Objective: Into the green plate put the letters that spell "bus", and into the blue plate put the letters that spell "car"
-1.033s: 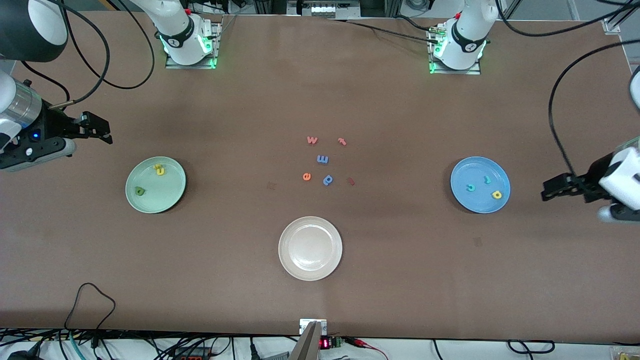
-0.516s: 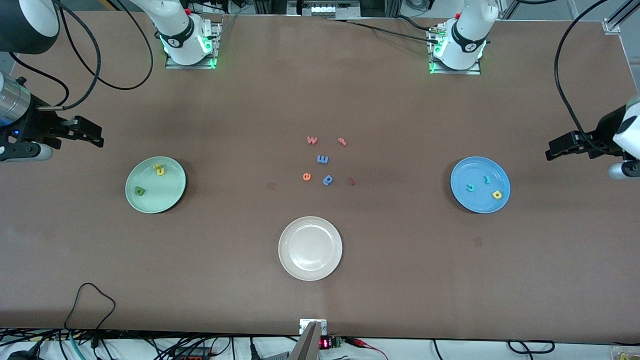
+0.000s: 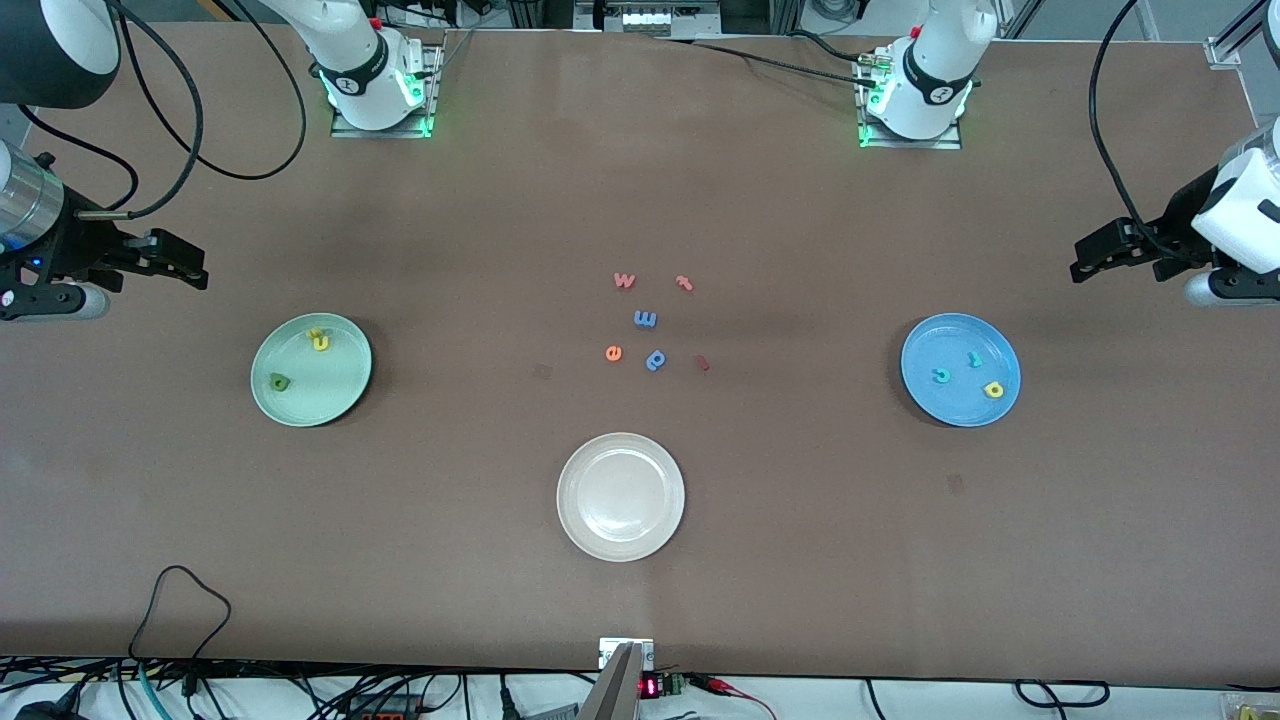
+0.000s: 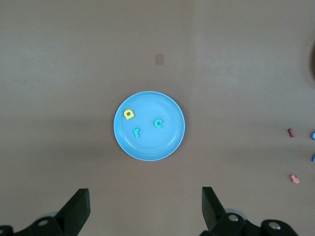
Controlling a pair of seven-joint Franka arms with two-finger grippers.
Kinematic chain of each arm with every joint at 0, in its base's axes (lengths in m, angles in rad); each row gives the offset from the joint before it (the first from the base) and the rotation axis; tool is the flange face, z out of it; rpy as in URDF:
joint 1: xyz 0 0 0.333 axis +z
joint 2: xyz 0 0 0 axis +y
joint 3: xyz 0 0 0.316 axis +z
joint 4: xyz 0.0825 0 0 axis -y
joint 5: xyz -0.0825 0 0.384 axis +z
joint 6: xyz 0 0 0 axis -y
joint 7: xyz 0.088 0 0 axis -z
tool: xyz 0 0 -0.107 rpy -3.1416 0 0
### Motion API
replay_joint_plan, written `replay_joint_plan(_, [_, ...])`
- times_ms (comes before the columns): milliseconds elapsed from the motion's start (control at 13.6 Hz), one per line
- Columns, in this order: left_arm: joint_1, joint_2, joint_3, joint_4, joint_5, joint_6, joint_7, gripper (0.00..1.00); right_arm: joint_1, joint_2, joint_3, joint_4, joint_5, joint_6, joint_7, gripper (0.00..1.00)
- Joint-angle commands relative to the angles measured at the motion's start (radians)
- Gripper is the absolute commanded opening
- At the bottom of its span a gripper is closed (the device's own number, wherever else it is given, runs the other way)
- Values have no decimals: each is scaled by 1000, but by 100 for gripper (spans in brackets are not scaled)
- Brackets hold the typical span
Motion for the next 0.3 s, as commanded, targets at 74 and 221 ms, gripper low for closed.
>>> replay_joint_plan(74, [-1,-45,-8,-50,21,11,-7,100,-3,-4,4,15,-8,-27,10,100])
replay_joint_plan(221, [0,-47,-9,-49,20,4,-4,100,-1,-7,4,7,-8,-27,10,100])
